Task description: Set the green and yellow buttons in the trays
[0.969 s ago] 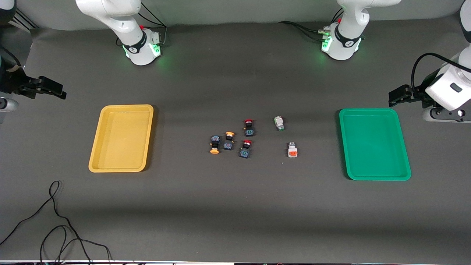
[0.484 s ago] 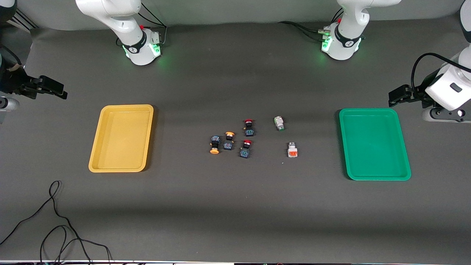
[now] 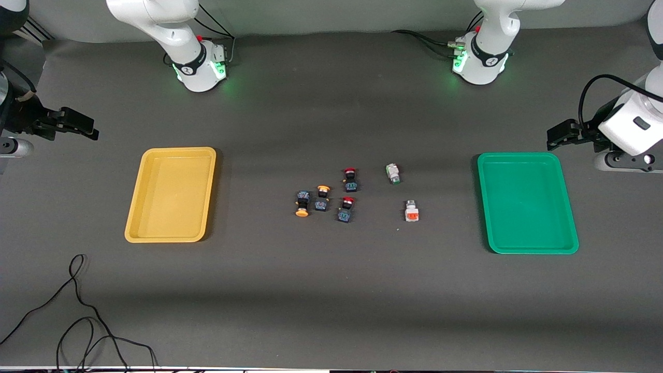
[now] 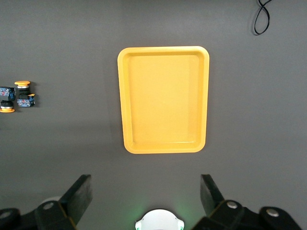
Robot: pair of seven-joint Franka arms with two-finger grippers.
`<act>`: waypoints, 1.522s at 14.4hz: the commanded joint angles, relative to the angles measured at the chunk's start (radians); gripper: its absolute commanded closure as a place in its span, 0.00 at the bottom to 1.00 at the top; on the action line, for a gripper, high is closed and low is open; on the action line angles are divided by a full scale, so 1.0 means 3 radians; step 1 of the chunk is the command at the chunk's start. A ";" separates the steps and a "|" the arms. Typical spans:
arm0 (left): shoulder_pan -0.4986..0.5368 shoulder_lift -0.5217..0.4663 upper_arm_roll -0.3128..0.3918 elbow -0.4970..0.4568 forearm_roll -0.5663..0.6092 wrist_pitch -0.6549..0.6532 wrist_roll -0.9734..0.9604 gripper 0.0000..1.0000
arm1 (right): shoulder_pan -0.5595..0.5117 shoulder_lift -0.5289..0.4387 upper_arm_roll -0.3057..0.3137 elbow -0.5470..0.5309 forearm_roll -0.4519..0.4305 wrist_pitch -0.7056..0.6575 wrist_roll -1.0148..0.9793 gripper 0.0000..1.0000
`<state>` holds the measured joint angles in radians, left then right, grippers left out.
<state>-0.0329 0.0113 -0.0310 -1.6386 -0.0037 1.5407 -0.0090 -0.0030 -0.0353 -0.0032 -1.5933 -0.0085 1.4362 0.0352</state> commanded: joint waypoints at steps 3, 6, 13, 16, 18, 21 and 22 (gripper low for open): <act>-0.0140 -0.0002 0.0022 -0.0019 -0.0064 -0.0022 -0.0163 0.00 | 0.0025 0.0051 -0.0010 0.0131 0.0044 -0.0027 0.0046 0.00; -0.0508 -0.0002 0.0022 -0.0208 -0.0059 0.0105 -0.0766 0.00 | 0.0025 0.0051 -0.0020 0.0131 0.0044 -0.0032 0.0046 0.00; -0.1668 -0.0007 0.0022 -0.0643 -0.0013 0.0780 -0.2499 0.00 | 0.0092 0.0061 -0.0010 0.0141 0.0049 -0.0032 0.0041 0.00; -0.1955 -0.0012 0.0022 -0.0776 -0.0013 0.0984 -0.2833 0.00 | 0.0087 0.0056 -0.0046 0.0157 0.0105 -0.0032 -0.0005 0.00; -0.1987 -0.0007 0.0022 -0.0898 -0.0013 0.1107 -0.2904 0.00 | 0.0087 0.0051 -0.0041 0.0152 0.0100 -0.0057 0.0000 0.00; -0.1992 0.0018 0.0022 -0.1260 -0.0013 0.1520 -0.3023 0.00 | 0.0076 0.0066 -0.0051 0.0172 0.0105 -0.0155 -0.0015 0.00; -0.1992 0.0064 0.0022 -0.1358 -0.0013 0.1674 -0.3043 0.00 | 0.0071 0.0067 -0.0051 0.0177 0.0115 -0.0155 0.0005 0.00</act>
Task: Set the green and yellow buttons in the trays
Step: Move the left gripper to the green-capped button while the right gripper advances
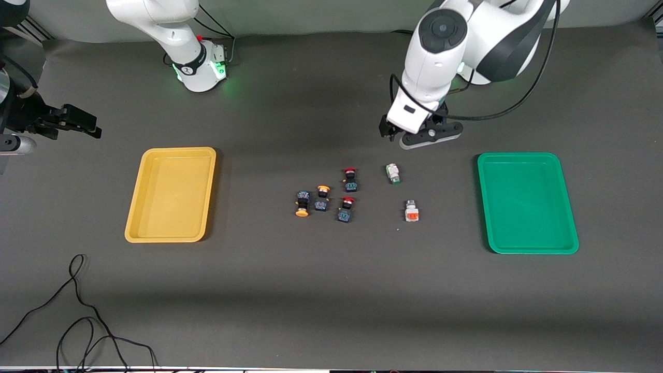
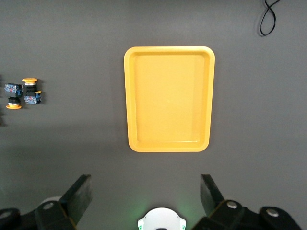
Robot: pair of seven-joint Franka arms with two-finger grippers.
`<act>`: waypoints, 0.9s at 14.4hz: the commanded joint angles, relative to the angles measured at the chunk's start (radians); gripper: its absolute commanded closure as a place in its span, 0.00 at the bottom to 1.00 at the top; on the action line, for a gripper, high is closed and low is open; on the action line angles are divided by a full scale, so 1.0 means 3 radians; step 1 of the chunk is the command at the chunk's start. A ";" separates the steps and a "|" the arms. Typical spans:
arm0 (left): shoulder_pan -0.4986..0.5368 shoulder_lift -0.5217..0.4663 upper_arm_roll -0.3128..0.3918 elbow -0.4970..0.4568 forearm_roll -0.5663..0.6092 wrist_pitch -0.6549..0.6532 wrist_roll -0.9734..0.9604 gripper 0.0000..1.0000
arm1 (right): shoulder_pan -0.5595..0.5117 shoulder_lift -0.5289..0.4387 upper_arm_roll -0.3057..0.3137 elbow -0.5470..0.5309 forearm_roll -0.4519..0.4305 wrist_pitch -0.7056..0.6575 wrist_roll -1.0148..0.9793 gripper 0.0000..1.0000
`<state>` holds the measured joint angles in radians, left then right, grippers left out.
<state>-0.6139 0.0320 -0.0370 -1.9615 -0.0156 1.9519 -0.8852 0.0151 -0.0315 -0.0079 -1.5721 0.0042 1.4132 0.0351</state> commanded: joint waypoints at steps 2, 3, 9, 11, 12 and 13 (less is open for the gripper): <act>-0.0076 0.0235 0.0042 -0.0430 0.0032 0.0650 -0.0224 0.00 | 0.0072 0.0120 0.0006 0.0132 0.0093 -0.0037 0.0026 0.00; -0.0121 0.0362 0.0047 -0.0512 0.0042 0.0875 -0.0235 0.00 | 0.0199 0.0146 0.0006 0.0132 0.0124 -0.0022 0.0072 0.00; -0.0163 0.1150 0.0047 -0.0763 0.0088 0.1960 -0.0240 0.00 | 0.0957 0.0605 0.0006 0.0086 0.0327 0.0361 0.1258 0.00; -0.0193 0.1212 0.0047 -0.0890 0.0088 0.2170 -0.0240 0.00 | 0.1110 0.0830 0.0001 0.0010 0.0364 0.0550 0.1356 0.00; -0.0193 0.1228 0.0047 -0.0937 0.0088 0.2267 -0.0240 0.00 | 0.1156 0.0937 0.0001 -0.0036 0.0364 0.0652 0.1366 0.00; -0.0193 0.1243 0.0047 -0.0957 0.0088 0.2293 -0.0250 0.00 | 0.1217 0.1024 0.0001 -0.0092 0.0364 0.0780 0.1452 0.00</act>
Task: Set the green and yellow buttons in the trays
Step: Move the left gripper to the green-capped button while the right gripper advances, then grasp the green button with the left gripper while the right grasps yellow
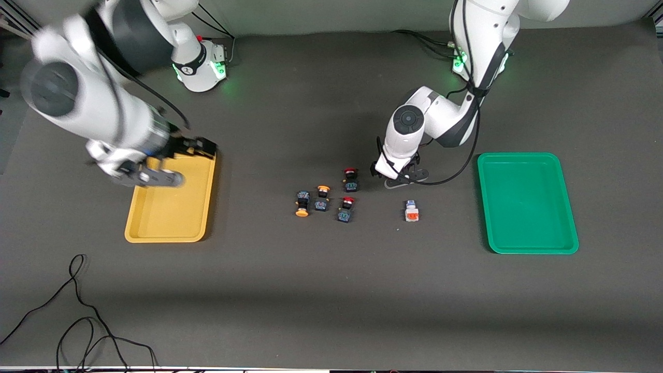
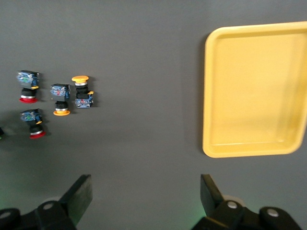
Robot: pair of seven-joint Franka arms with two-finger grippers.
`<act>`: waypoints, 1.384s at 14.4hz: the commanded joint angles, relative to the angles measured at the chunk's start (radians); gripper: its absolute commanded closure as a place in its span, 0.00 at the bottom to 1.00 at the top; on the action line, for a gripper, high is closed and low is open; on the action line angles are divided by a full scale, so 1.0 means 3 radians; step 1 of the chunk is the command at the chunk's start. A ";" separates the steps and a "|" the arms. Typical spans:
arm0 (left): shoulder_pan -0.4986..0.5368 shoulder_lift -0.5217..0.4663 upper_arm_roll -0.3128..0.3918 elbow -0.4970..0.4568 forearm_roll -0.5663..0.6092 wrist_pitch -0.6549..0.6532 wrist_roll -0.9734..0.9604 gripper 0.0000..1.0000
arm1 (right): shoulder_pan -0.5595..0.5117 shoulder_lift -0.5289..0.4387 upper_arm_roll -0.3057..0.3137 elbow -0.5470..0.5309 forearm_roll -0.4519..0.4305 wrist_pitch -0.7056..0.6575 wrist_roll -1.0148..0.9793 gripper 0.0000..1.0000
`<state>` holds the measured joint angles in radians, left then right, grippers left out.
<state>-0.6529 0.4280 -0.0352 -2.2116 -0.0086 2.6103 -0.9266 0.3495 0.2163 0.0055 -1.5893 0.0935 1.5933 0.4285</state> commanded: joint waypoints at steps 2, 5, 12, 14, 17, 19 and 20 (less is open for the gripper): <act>-0.0063 -0.0062 0.0041 -0.0124 0.0064 0.0099 -0.0173 0.16 | 0.0225 0.0327 -0.0044 -0.0209 0.0067 0.0506 0.0365 0.00; -0.0058 -0.0097 0.0041 -0.0119 0.0064 0.0053 -0.0230 0.61 | 0.0415 0.0597 -0.0039 -0.0322 0.0067 0.0850 0.0570 0.00; 0.0043 -0.0424 0.0081 -0.0012 0.0064 -0.0344 -0.0271 0.95 | 0.0788 0.1124 -0.0044 -0.0317 0.0067 0.1581 0.0975 0.00; 0.0202 -0.0643 0.0076 0.0065 0.0064 -0.0631 -0.0164 0.97 | 0.0844 0.1308 -0.0054 -0.0302 0.0057 0.1902 0.1173 0.00; 0.0437 -0.1011 0.0076 0.0137 0.0024 -0.1081 0.0336 1.00 | 0.0926 0.1559 -0.0054 -0.0296 0.0021 0.2368 0.1261 0.00; 0.0667 -0.1287 0.0076 0.0137 -0.0027 -0.1352 0.0704 1.00 | 0.0937 0.1646 -0.0059 -0.0296 0.0016 0.2481 0.1256 0.00; 0.0779 -0.1385 0.0076 0.0137 -0.0053 -0.1470 0.0878 1.00 | 0.0942 0.1672 -0.0059 -0.0296 0.0016 0.2482 0.1256 0.00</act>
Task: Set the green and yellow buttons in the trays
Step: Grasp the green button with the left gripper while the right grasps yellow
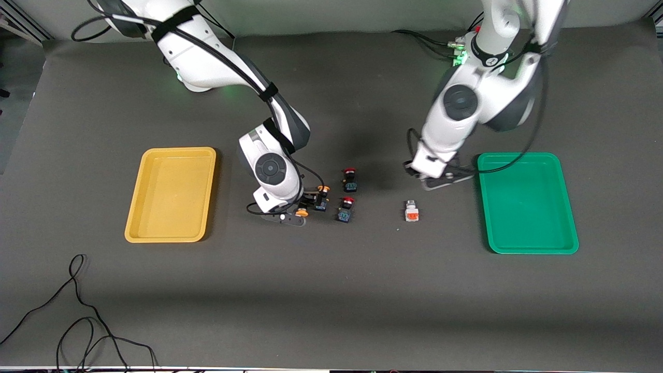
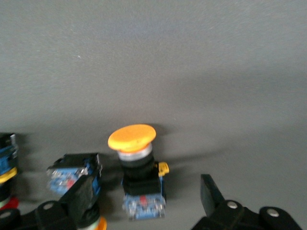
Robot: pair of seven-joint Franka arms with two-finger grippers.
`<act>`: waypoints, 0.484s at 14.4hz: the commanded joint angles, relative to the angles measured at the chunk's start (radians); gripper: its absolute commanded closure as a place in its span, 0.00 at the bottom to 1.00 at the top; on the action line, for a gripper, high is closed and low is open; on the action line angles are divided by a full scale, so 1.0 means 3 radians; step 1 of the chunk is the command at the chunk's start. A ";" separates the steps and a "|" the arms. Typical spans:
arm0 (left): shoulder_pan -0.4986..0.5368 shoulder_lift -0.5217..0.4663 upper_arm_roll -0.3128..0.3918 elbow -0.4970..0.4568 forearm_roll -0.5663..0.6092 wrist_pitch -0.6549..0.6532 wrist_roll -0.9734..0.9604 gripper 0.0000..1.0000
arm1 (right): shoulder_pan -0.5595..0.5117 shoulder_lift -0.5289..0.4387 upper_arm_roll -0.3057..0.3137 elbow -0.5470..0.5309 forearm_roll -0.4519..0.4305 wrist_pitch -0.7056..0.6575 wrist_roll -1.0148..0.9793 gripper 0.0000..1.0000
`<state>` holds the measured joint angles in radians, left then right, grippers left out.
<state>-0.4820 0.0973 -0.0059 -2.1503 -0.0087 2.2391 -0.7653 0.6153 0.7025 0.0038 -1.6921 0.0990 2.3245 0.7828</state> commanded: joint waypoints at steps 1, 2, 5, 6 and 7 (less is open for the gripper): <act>0.0368 -0.0369 -0.0016 -0.0067 -0.0063 -0.0365 0.0550 1.00 | 0.0061 0.0061 -0.0053 0.0046 -0.0003 0.0049 0.0075 0.00; 0.0531 -0.0436 -0.0016 -0.0067 -0.0058 -0.0488 0.0764 1.00 | 0.0061 0.0072 -0.0059 0.0046 -0.0008 0.0049 0.0075 0.00; 0.1109 -0.0498 -0.0011 -0.0078 -0.0053 -0.0627 0.1460 1.00 | 0.0076 0.0092 -0.0059 0.0041 -0.0141 0.0044 0.0080 0.45; 0.1278 -0.0483 -0.0011 -0.0078 -0.0048 -0.0587 0.1654 1.00 | 0.0076 0.0092 -0.0064 0.0046 -0.0146 0.0044 0.0080 0.45; 0.1421 -0.0458 -0.0006 -0.0083 -0.0033 -0.0546 0.1844 1.00 | 0.0071 0.0087 -0.0064 0.0046 -0.0161 0.0044 0.0075 0.45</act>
<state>-0.1386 -0.0351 0.0025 -2.1556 -0.0123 2.0616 -0.3262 0.6183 0.7161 0.0005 -1.6894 0.0733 2.3345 0.7828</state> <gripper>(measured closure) 0.665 0.220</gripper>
